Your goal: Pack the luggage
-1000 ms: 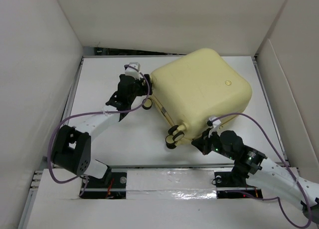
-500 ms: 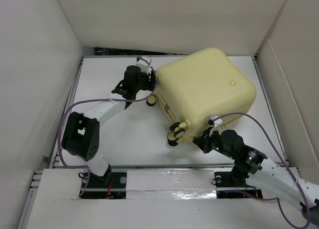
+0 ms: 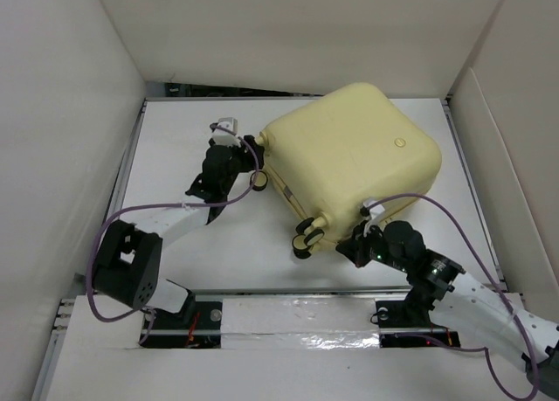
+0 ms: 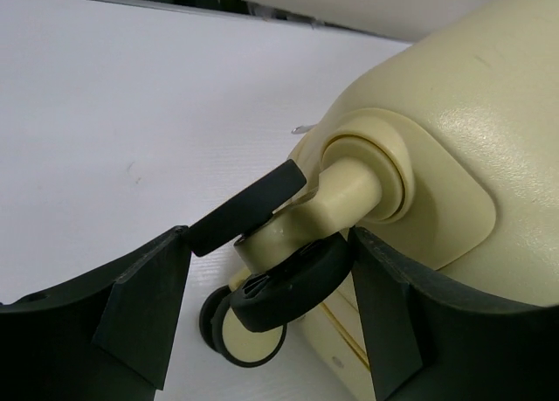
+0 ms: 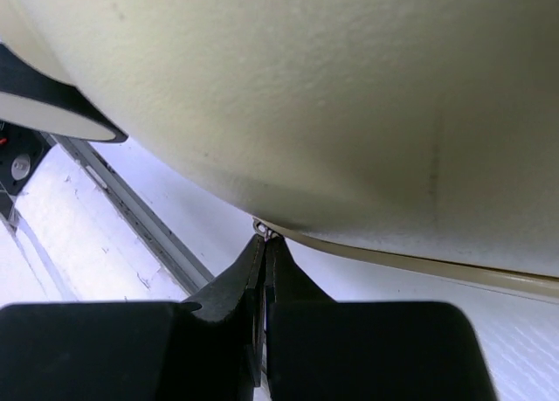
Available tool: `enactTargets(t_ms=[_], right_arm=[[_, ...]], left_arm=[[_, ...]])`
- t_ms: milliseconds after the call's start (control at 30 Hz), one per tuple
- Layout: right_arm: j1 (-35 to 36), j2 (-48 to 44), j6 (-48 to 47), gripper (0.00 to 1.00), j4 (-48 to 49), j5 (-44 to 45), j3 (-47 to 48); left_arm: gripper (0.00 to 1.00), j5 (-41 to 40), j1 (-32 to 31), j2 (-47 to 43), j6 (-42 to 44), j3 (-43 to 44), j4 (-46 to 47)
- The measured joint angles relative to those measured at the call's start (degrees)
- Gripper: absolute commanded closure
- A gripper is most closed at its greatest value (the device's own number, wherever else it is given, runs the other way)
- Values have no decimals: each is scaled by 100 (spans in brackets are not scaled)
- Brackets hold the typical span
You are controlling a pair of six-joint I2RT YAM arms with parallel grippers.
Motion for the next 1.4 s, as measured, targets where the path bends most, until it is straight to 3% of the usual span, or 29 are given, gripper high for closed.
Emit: enactTargets(t_ms=[233,367,500,600,733,800,833,933,1100,1267,1400], right_arm=[[-1167,787,-210,100,4,-1244,385],[-1906,1521,-302,100,302,-1781,693],[-2483,2212,-361,100,758,-2037,890],[-2433,2450,-317,100,1215,-1910,885],[-1762,2341,-168,100,2009,-1231,442],[-1582,2149,-61,100,2332,-1010,168],[-1550,2050,-13,100,2387,-942,85],[-1545,1797,28,100,2299,-765,-4],[-1650,1604,24,100,2061,-693,-9],[-1657,1600,24,100,2048,-699,-9],[-1690,1598,24,100,2046,-730,-9]], left_arm=[[100,-809,-33,-1300,-592,-1447,796],[100,-468,-164,-2546,-846,-2441,382],[100,-4,-374,-3128,-1062,-3056,-46],[100,31,-684,-3250,-1139,-3187,-310],[100,289,-837,-3370,-1132,-3169,-476],[79,621,-833,-3366,-1154,-3086,-459],[49,839,-831,-3353,-1187,-3047,-378],[20,1458,-833,-3257,-1360,-2966,17],[13,2052,-1235,-2918,-1394,-2522,269],[11,1692,-2474,-2297,-968,-1517,127],[14,1497,-2697,-1801,-706,-859,-63]])
